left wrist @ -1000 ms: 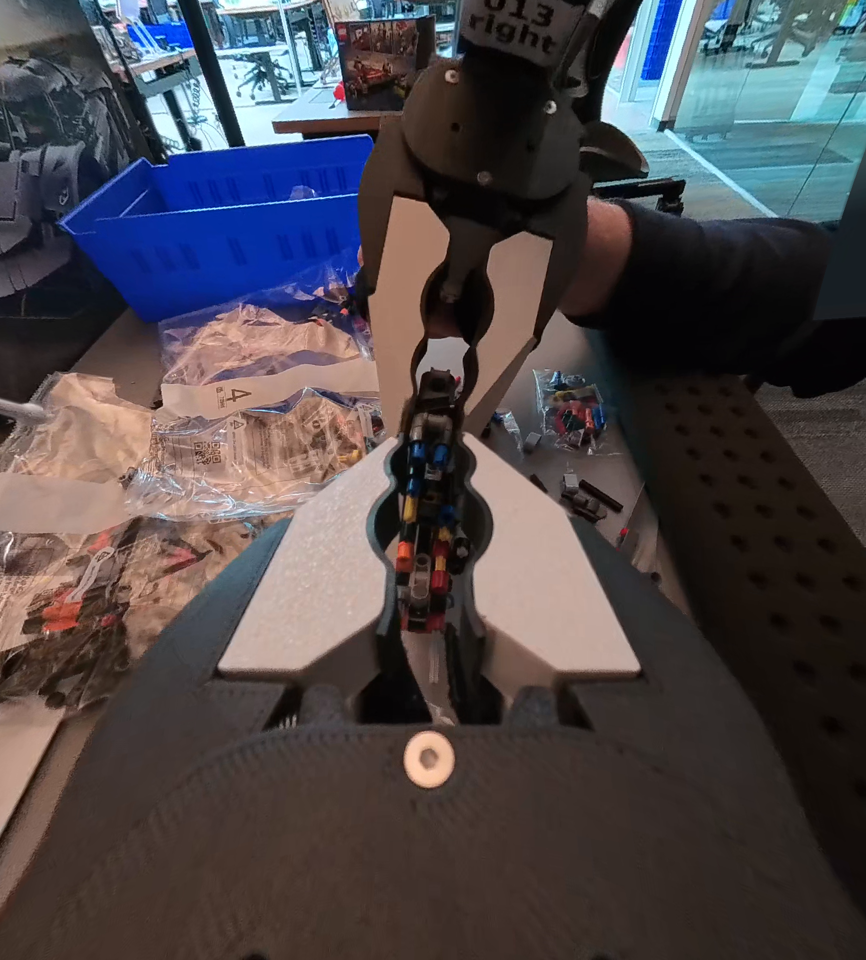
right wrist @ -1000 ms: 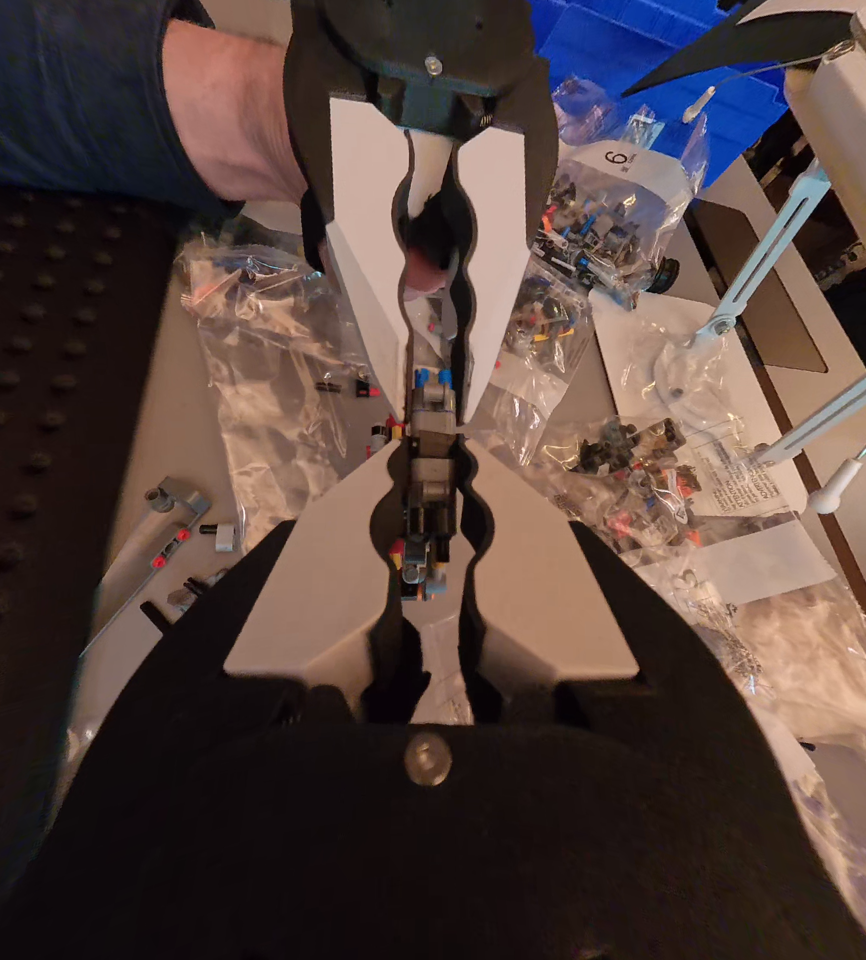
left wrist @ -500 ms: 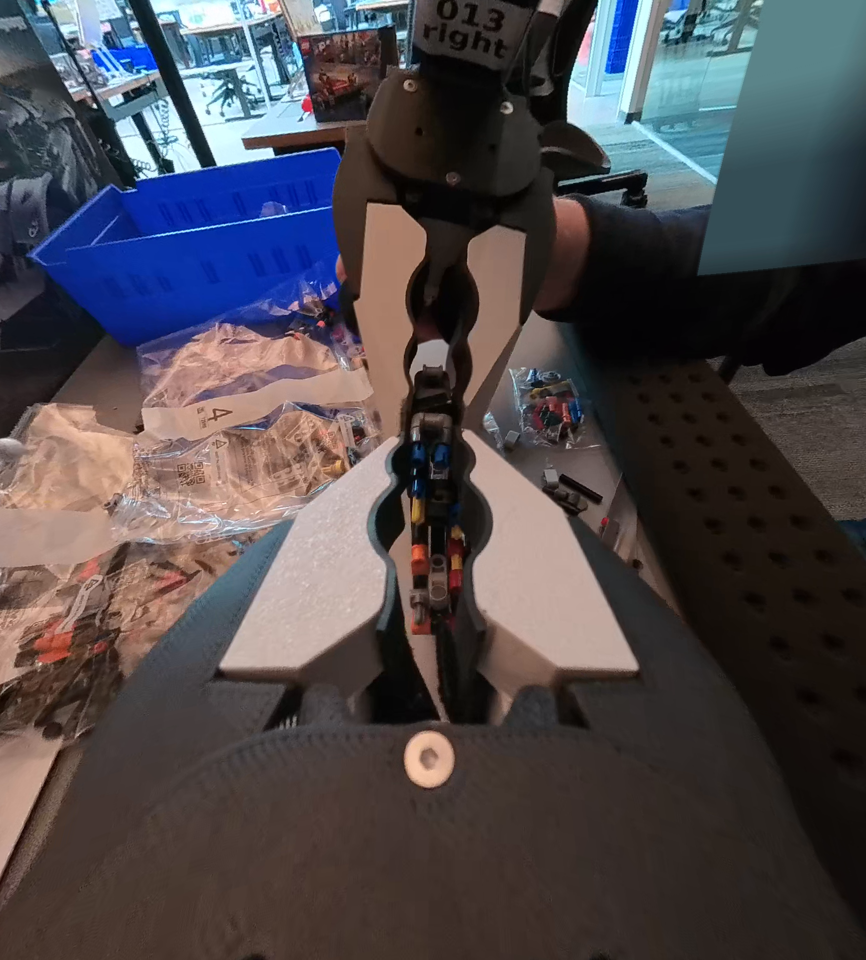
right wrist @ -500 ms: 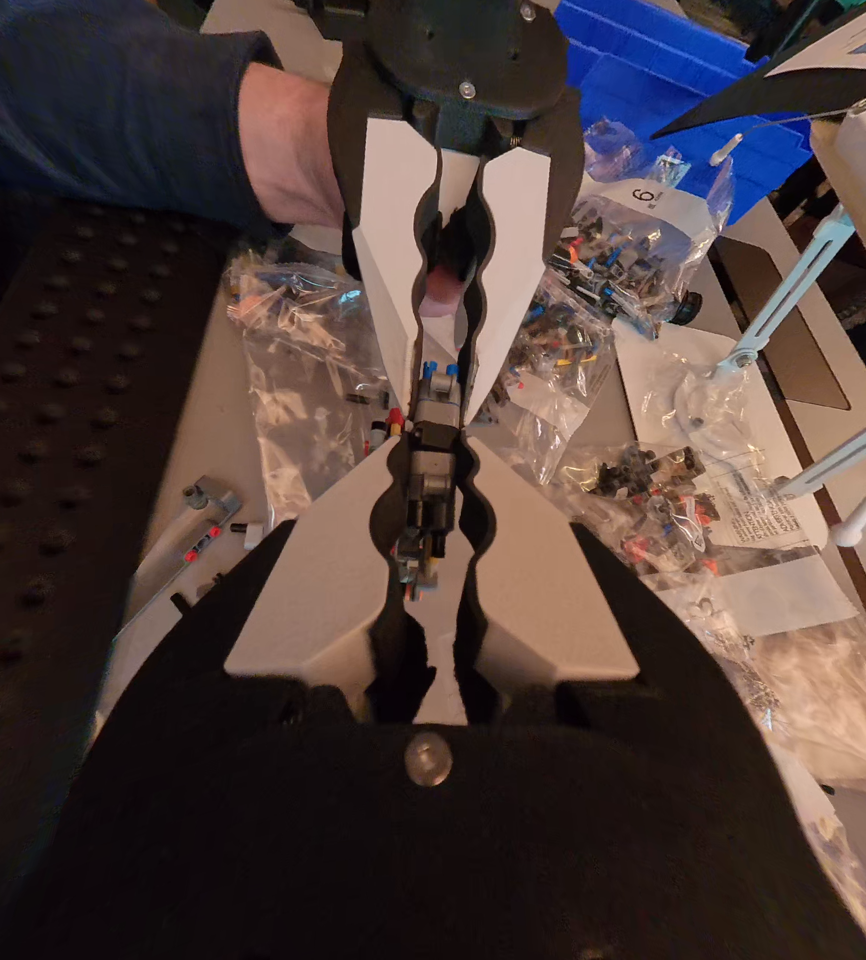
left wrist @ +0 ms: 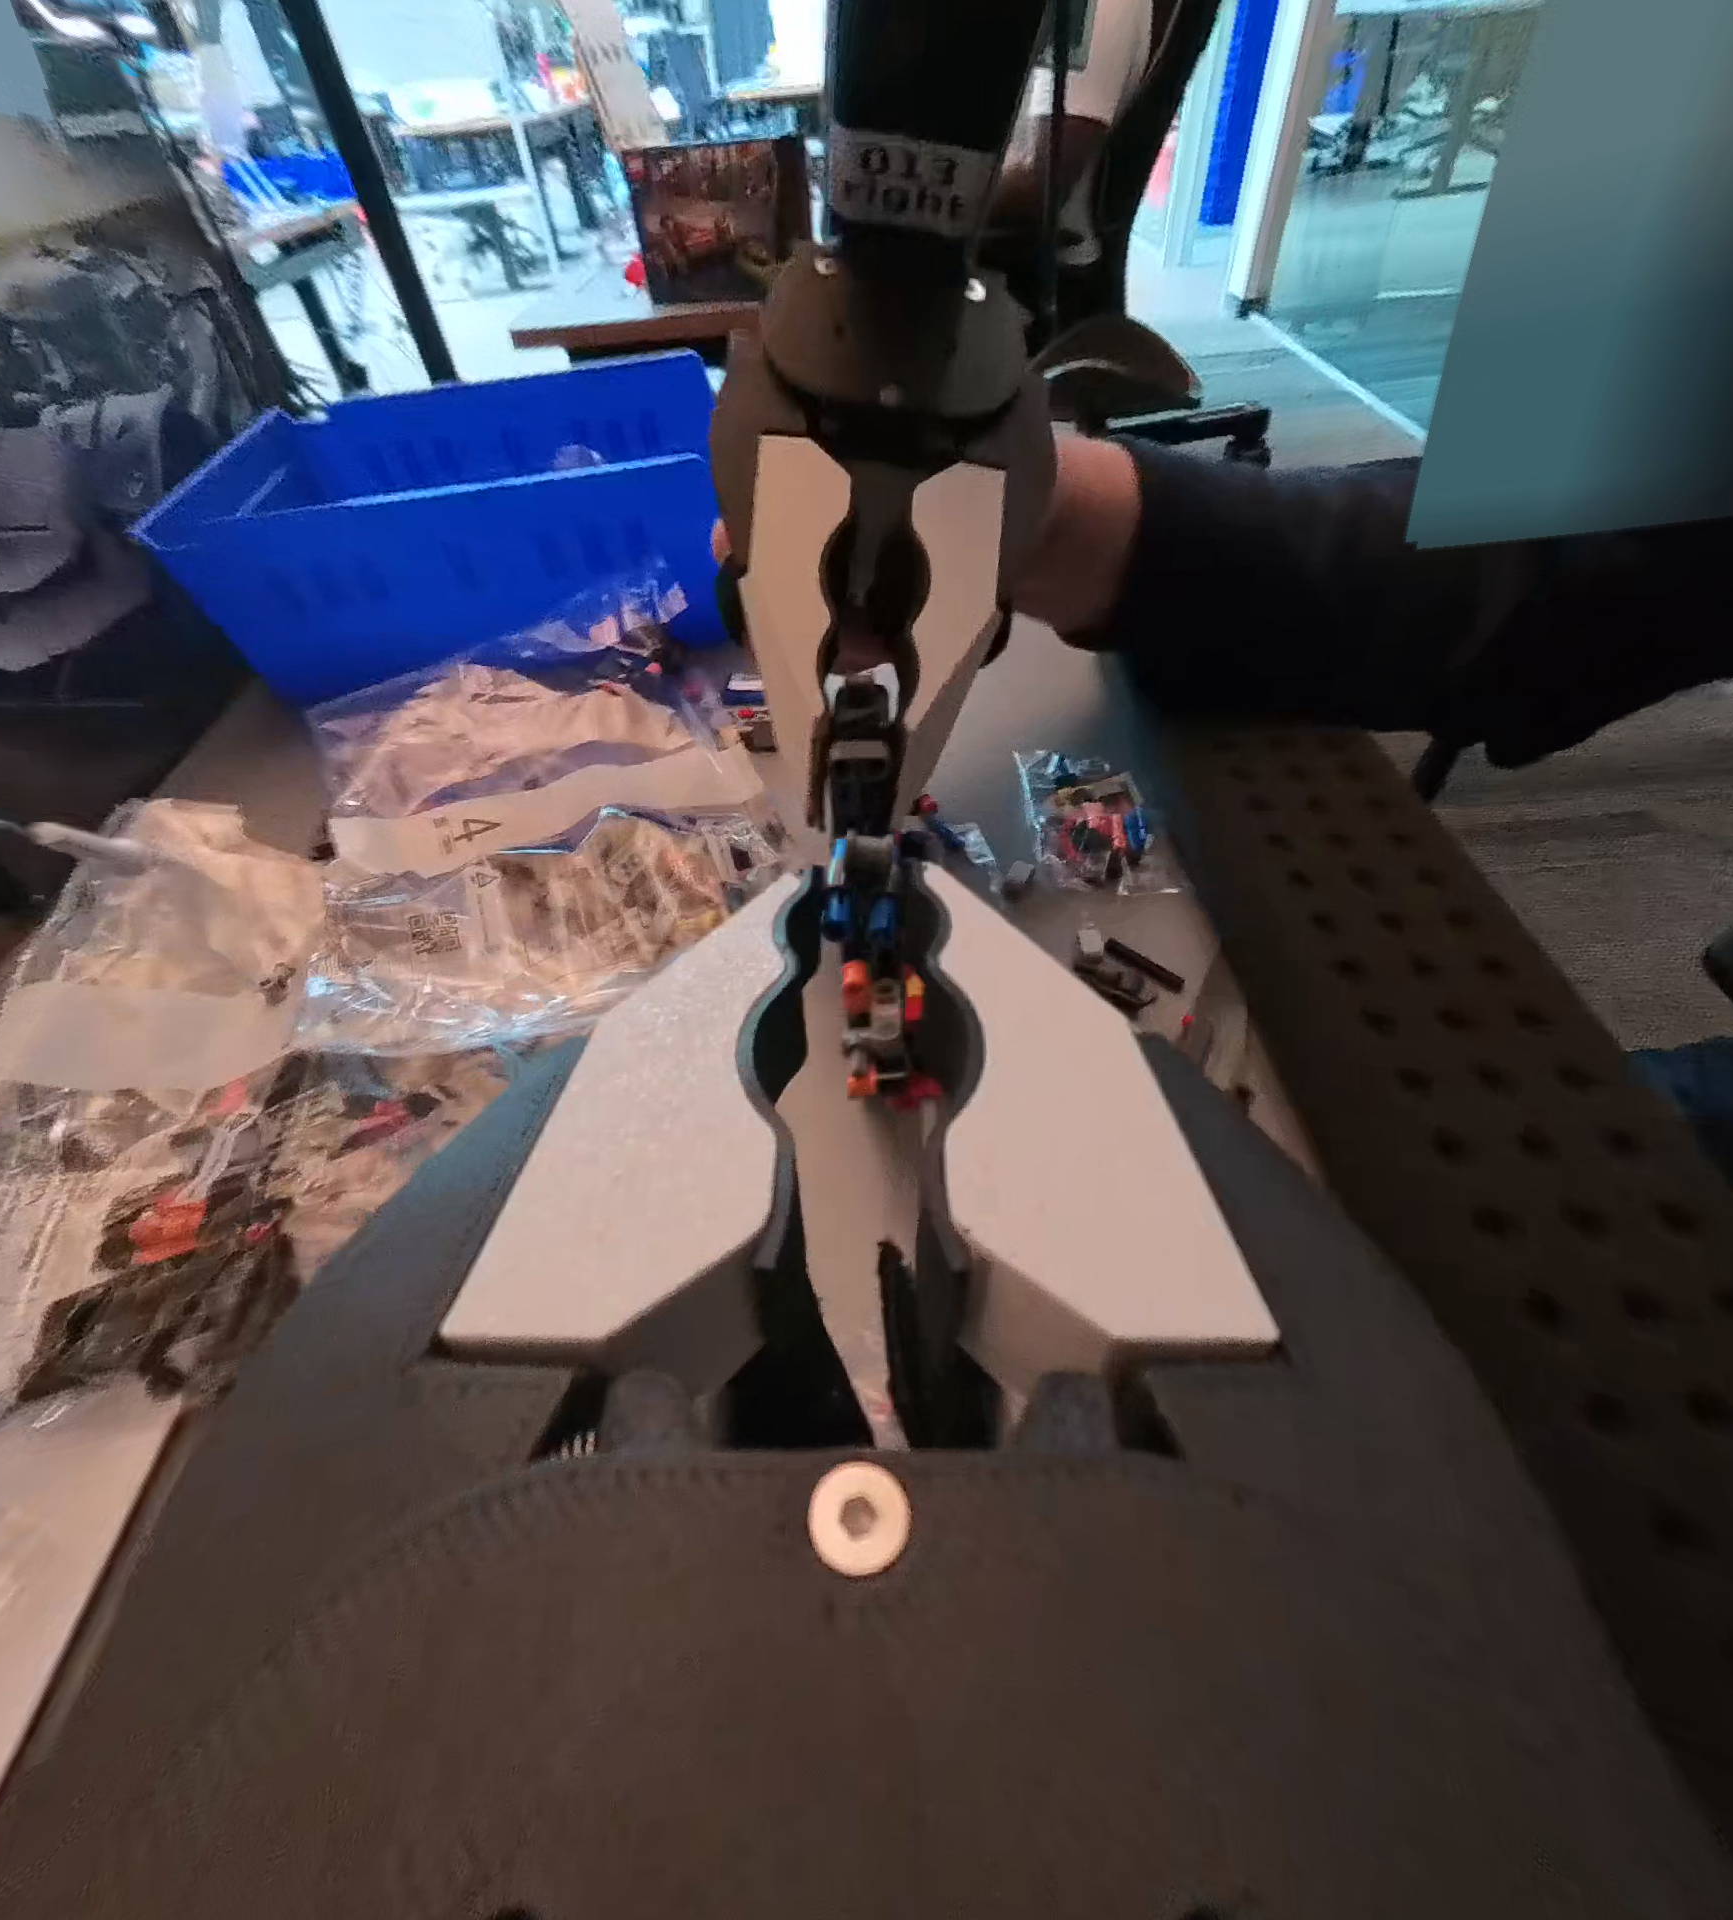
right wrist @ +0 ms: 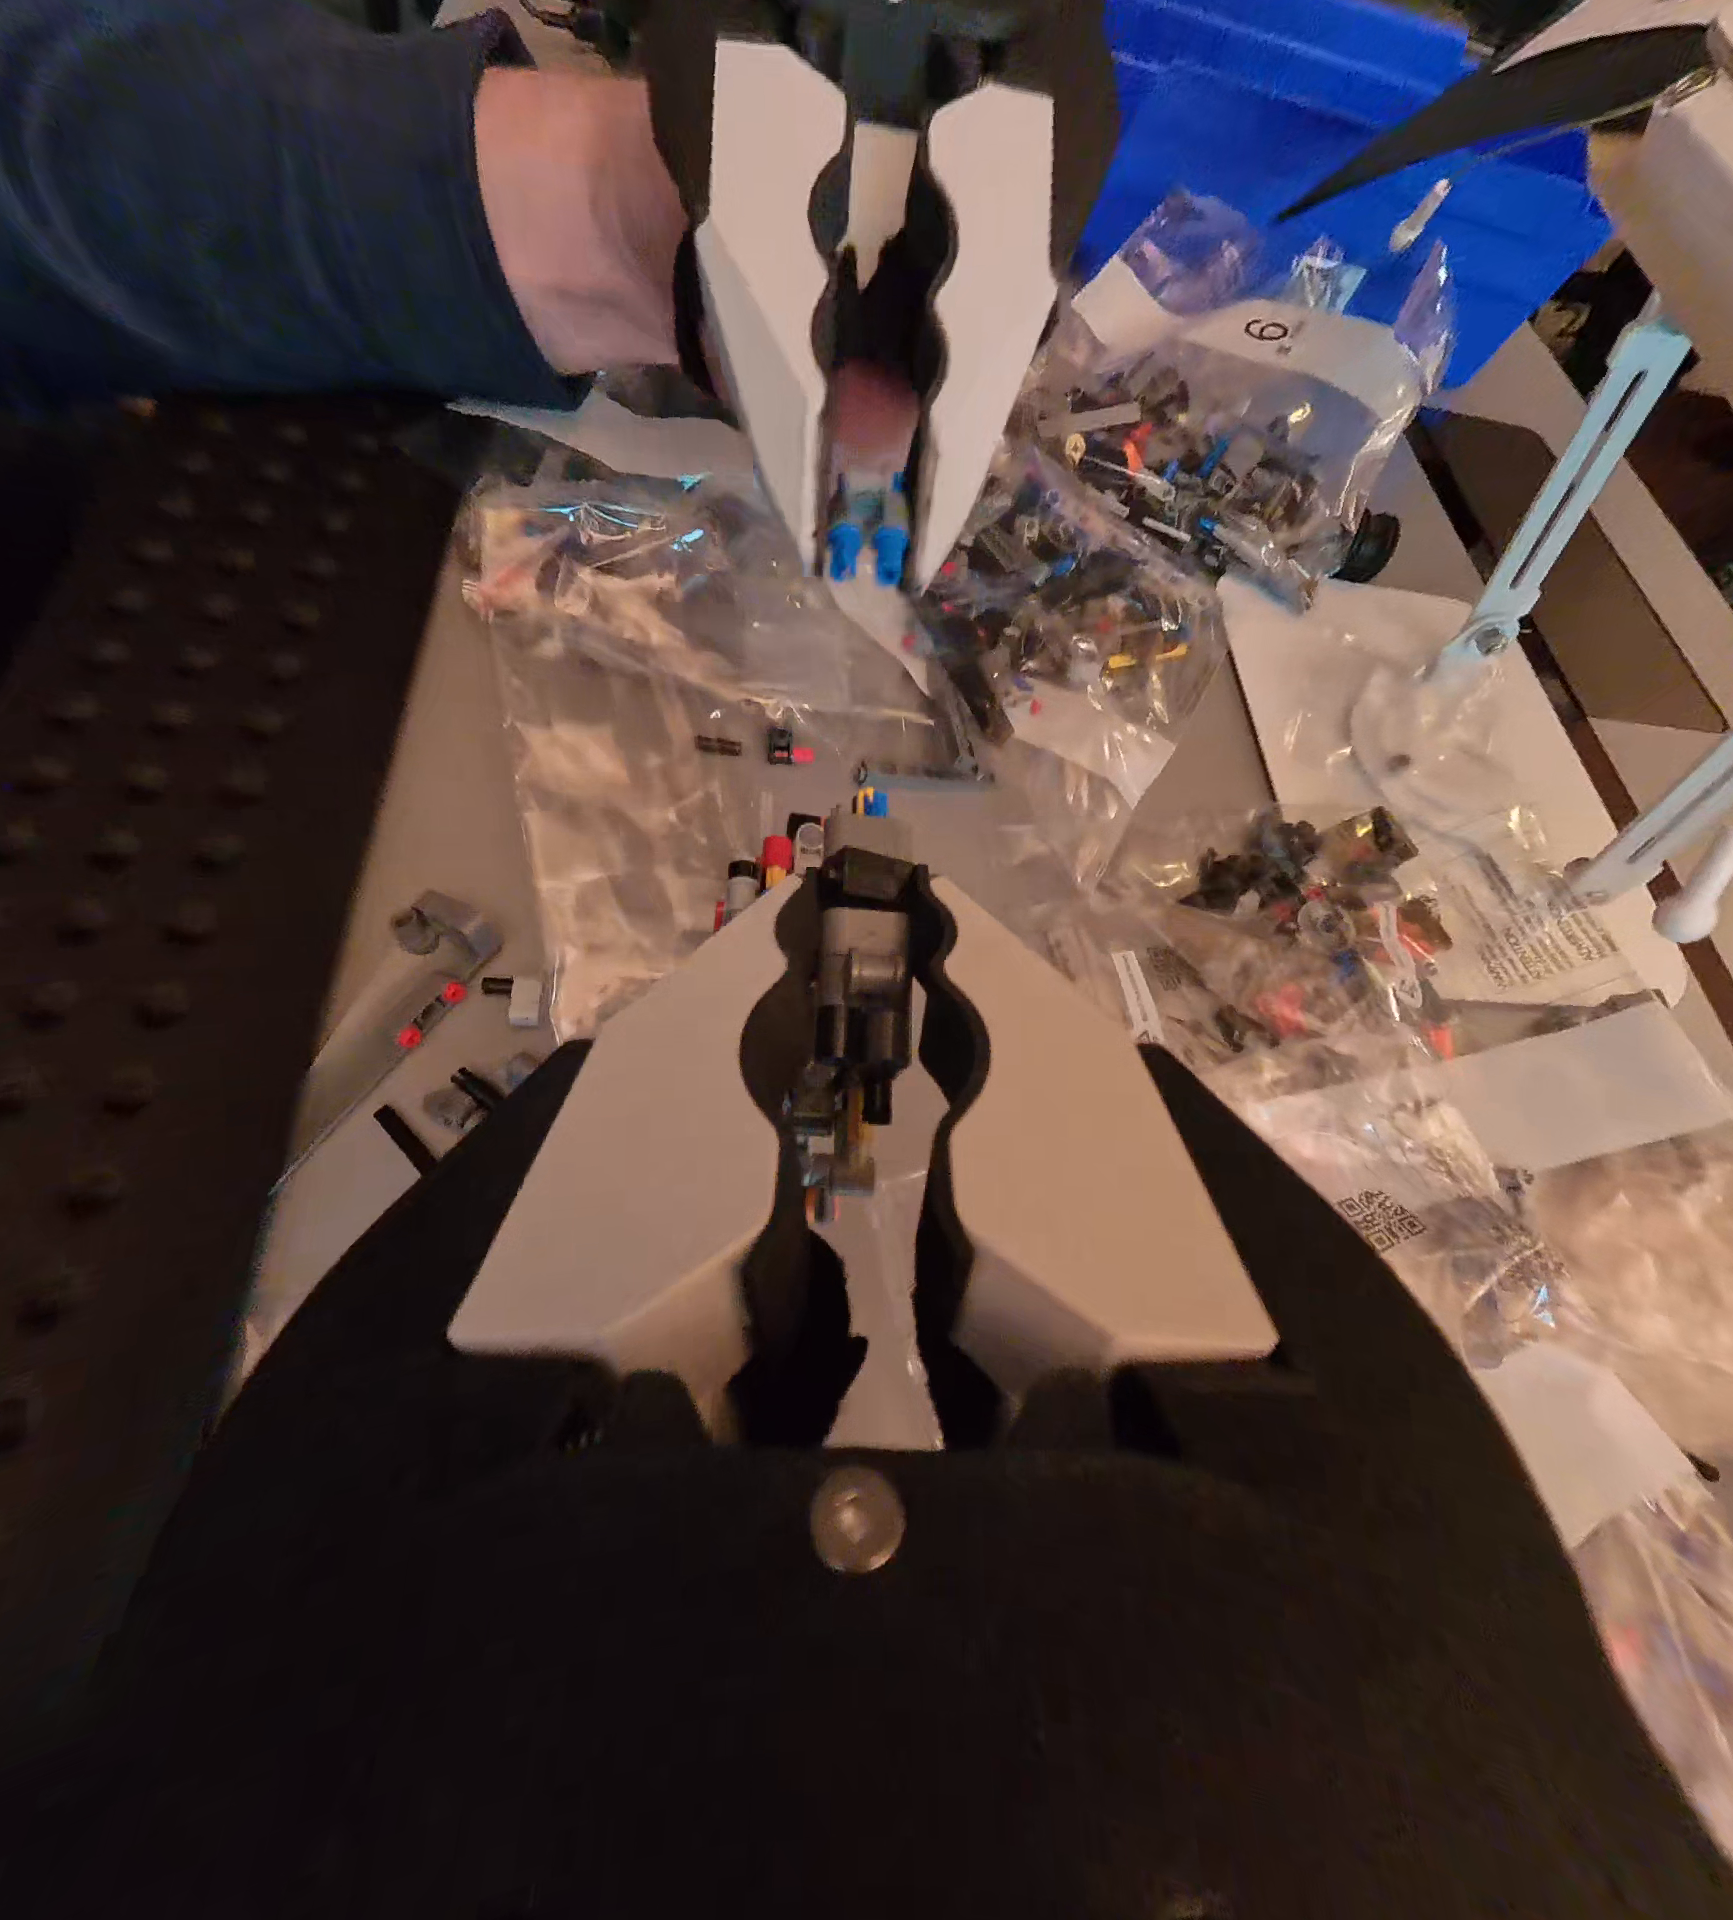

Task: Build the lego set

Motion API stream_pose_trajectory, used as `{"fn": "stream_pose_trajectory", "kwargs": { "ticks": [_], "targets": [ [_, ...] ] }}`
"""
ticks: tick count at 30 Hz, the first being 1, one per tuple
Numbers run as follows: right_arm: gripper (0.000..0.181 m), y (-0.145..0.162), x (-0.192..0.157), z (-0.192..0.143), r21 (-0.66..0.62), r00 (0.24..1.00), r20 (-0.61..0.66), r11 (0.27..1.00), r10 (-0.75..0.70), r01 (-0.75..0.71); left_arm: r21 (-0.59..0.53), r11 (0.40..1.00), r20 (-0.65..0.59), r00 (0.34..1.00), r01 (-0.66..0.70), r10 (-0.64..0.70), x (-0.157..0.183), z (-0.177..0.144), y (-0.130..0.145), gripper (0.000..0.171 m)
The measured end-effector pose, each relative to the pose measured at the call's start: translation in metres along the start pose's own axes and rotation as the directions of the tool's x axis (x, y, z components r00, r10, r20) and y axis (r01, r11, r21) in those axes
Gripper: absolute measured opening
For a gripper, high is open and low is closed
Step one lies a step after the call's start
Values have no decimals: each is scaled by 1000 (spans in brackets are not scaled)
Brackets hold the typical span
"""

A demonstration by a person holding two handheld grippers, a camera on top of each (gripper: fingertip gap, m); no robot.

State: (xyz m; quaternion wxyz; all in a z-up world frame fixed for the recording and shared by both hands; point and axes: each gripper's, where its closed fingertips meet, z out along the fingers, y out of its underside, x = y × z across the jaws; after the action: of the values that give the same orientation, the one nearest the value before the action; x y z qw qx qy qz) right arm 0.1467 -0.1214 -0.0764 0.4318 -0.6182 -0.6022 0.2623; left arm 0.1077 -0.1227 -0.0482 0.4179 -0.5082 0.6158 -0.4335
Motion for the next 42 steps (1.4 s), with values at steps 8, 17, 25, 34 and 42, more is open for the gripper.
{"fn": "stream_pose_trajectory", "kwargs": {
  "ticks": [8, 17, 25, 34, 42],
  "targets": [
    [13, -2, 0, 3, -7, 1000, -13, 1000, -7, 7, -249, 968, -31, 1000, -8, 0, 6, 23, 49, 17],
    [13, -5, -2, 10, -20, 999, -27, 999, -37, 36, -223, 975, -14, 1000, -11, 8, 5, 26, 41, 34],
    [13, -8, -5, 18, -52, 996, -46, 996, -72, 69, -147, 987, 50, 996, -64, 72, 4, 41, 17, 33],
    [35, -11, 4, 9, -74, 990, -120, 995, -80, 72, -109, 993, 74, 996, -32, 40, -4, 34, 12, 17],
    [13, -9, 3, 5, -75, 993, -106, 996, -61, 53, -136, 988, 63, 995, -70, 79, 2, 45, 13, 28]
  ]
}}
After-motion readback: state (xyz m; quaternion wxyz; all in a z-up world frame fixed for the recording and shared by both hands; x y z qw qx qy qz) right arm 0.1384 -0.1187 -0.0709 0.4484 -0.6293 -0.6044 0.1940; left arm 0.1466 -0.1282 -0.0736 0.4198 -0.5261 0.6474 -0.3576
